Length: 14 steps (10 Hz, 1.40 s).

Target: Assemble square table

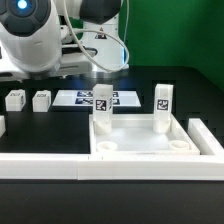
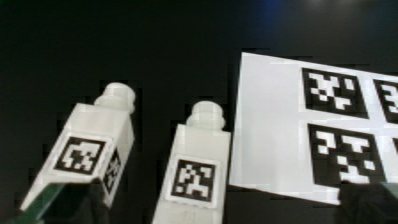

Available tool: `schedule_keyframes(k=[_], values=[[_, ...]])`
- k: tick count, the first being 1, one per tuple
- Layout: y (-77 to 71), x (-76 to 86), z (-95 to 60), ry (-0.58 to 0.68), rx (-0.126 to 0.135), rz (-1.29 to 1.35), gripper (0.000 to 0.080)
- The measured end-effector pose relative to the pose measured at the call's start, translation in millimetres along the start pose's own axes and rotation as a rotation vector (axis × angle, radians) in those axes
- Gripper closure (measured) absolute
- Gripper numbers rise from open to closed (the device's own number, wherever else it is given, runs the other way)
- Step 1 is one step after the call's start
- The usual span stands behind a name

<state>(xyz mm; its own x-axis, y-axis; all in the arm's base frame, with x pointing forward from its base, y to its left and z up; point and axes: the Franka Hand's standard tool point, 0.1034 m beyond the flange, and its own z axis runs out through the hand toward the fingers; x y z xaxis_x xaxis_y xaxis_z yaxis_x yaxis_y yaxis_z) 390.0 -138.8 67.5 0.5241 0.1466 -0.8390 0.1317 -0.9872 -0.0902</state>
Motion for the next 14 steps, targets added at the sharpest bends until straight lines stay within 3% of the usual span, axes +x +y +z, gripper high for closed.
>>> schedule_keyframes(k=[2,9,10,12,14], values=[[-2.9,1.2,-0.1,0.003,0.009,0.000,0.0150],[-6.6,5.1,-2.6,0.014,-0.001,-0.029,0.0150],[-4.2,4.1,-2.8,0.014,0.000,-0.071,0.0150],[14.1,-2.6,-1.3,0.018,0.011,-0.095,0.0150],[15.0,2.1,6.4,0.010,0.013,-0.095,0.0150]])
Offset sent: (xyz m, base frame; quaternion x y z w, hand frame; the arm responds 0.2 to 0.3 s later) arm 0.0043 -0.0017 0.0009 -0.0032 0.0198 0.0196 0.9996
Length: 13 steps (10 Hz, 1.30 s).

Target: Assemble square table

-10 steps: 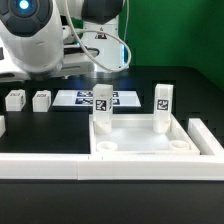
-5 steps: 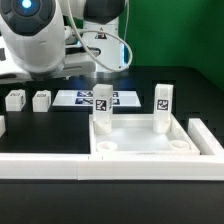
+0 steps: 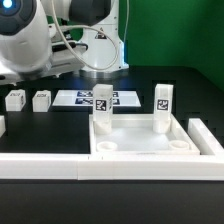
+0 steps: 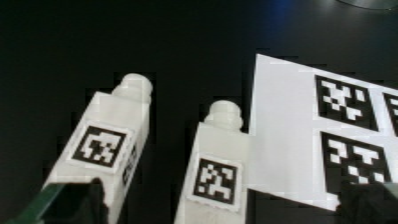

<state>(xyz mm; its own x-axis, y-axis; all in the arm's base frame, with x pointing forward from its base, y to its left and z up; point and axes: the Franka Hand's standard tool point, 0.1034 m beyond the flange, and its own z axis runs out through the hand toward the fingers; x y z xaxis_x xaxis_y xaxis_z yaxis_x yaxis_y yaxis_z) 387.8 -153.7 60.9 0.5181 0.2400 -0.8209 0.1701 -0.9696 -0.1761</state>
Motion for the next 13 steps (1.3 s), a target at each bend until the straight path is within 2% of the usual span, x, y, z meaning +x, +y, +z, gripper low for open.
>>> schedule_keyframes(k=[7,10,13], values=[[-12.3,25.0,21.1,-0.028,-0.029,-0.020,0.0150],[-13.8,29.0,32.3,-0.026,-0.032,-0.035,0.0150],[-9.9,26.2,44.4,-0.029,-0.025,-0.078,0.0150]])
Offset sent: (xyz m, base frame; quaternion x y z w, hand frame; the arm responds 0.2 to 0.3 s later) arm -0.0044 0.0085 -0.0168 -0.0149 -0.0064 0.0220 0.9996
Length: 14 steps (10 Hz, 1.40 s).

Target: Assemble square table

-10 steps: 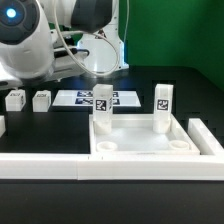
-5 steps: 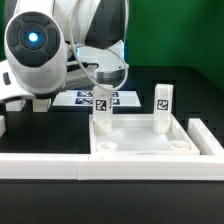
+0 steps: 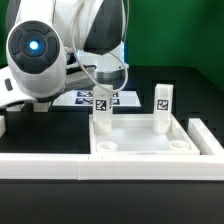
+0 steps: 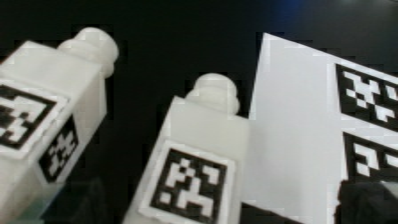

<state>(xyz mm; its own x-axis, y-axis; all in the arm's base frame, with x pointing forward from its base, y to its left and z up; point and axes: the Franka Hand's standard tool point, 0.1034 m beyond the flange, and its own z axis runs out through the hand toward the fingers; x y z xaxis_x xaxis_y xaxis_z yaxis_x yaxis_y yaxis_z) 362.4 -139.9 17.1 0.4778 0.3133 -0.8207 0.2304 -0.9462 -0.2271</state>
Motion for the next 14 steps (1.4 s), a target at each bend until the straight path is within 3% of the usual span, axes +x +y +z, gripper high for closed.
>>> schedule_keyframes(k=[6,8,14], values=[[0.2,5.6,6.8,0.017,-0.015,-0.025,0.0153],[-0.3,5.8,6.6,0.016,-0.016,-0.026,0.0485],[-0.6,4.6,5.6,0.013,-0.017,-0.025,0.0500]])
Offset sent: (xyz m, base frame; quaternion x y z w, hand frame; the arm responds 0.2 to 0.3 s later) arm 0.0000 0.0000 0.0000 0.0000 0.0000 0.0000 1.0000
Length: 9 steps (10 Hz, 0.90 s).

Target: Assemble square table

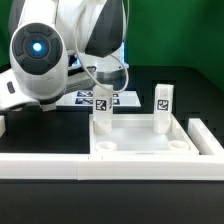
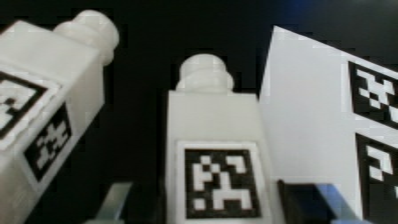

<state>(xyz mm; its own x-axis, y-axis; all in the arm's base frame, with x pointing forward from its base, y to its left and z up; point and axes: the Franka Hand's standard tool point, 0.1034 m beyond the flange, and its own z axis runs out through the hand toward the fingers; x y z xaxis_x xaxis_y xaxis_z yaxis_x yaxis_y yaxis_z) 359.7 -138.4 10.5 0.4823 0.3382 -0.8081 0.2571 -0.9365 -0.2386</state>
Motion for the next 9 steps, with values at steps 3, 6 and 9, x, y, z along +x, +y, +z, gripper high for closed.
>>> schedule_keyframes(k=[3,6,9], values=[[-9.4,-34.1,-52.5,-0.018,0.006,-0.074,0.0504],[-26.2,-66.8,-96.0,0.019,-0.019,-0.062,0.0504],[-23.6,-60.9,-109.1,0.165,-0.022,-0.083,0.0504]])
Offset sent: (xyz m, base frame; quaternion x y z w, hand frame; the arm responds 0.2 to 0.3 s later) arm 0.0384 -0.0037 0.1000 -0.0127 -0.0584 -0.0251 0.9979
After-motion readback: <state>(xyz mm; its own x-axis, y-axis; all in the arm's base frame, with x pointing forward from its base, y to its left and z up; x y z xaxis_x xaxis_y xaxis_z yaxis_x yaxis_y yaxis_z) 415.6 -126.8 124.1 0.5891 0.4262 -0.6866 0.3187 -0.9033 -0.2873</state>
